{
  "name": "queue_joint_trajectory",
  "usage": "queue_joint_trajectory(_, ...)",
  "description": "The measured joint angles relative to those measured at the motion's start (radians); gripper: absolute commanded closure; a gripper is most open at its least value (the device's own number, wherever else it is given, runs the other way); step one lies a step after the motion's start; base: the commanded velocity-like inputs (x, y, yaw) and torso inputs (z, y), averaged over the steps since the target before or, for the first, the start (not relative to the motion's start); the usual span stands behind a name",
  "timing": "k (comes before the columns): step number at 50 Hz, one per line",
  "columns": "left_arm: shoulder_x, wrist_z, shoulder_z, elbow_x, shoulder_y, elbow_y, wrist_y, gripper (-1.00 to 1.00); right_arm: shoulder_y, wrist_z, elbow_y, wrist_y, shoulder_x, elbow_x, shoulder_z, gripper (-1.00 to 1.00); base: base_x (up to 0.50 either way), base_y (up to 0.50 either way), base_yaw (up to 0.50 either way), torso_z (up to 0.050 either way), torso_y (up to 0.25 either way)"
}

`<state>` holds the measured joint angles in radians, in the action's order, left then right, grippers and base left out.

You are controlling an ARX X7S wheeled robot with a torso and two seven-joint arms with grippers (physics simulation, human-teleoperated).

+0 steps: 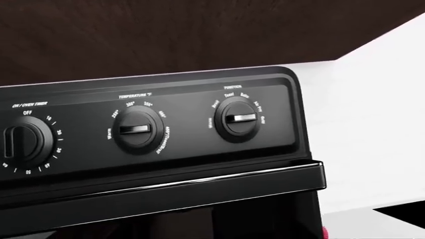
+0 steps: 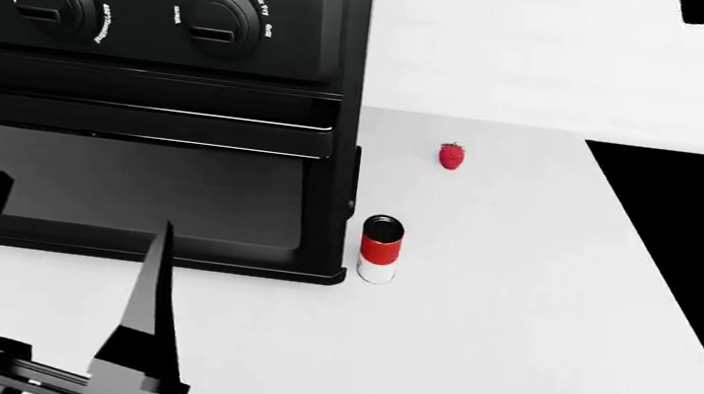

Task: Pick the cans from the counter and place them in their designated side in the cabinet.

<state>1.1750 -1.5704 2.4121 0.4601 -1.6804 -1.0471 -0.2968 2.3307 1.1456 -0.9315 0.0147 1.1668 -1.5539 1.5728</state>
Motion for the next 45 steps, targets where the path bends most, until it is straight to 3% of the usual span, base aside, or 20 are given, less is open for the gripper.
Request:
queue_joint_trajectory(14,-0.027,0.000,-0.033,0.020,0.025,0.000,0.027,-1.00,-0.023,-0.047,0.220,-0.087,-0.077,-0.008,-0.209,1.00,0.00,0.00,0.00,0.000,0.000)
queue_joint_trajectory(38,-0.057,0.000,-0.112,0.049,0.104,0.000,0.072,-1.00,-0.001,-0.336,1.092,-0.232,-0.505,0.190,-0.274,1.00,0.00,0.00,0.00,0.000,0.000)
queue_joint_trajectory(45,-0.067,0.000,-0.134,0.067,0.119,0.000,0.086,-1.00,0.007,-0.479,1.382,-0.334,-0.670,0.311,-0.401,1.00,0.00,0.00,0.00,0.000,0.001)
